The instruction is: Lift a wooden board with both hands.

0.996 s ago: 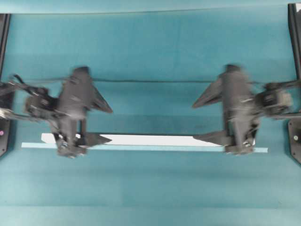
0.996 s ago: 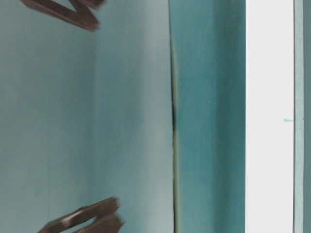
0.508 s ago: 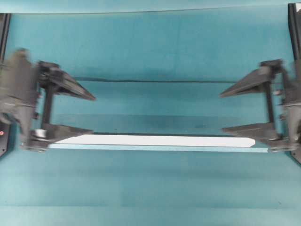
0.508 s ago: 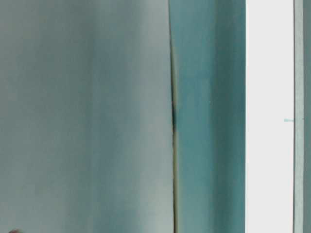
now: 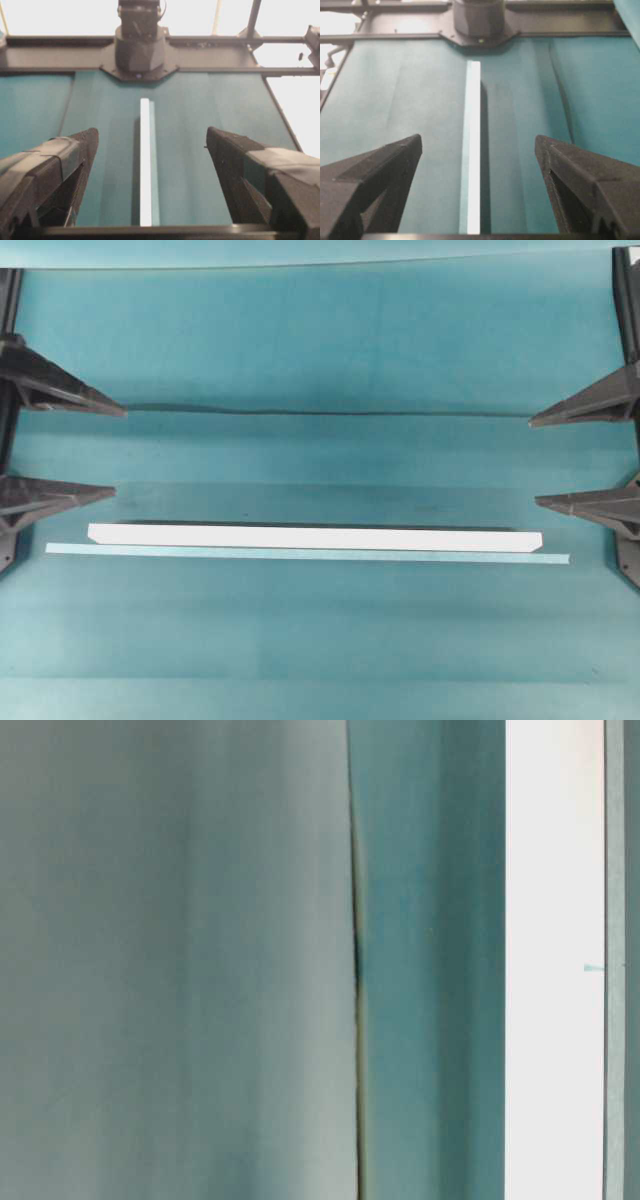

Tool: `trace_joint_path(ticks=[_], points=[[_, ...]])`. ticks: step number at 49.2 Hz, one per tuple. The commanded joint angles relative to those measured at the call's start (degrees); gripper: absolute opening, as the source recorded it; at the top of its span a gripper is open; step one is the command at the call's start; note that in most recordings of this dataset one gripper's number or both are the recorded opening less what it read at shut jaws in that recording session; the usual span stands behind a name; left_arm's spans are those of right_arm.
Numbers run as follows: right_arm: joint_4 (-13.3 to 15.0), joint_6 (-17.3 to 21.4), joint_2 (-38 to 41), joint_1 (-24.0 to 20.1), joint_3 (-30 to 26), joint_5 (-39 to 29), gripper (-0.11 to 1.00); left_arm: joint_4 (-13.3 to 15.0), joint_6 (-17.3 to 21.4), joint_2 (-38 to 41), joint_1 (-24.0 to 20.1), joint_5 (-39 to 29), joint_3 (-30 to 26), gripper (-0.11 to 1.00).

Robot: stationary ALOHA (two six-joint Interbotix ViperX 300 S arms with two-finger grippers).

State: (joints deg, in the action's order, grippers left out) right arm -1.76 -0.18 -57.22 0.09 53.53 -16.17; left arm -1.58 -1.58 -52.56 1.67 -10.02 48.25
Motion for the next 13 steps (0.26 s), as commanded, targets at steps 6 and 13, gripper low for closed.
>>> trace_joint_path(ticks=[6,13], points=[[-0.2,0.5,0.2,0.6,0.2,0.7,0.93,-0.1,0.1,0.3,-0.7,0.5,-0.8,0.96],[-0.2,0.5,0.1,0.7,0.1,0.7,0.93,-0.1,0.1,0.4,-0.8,0.5,-0.8,0.96]])
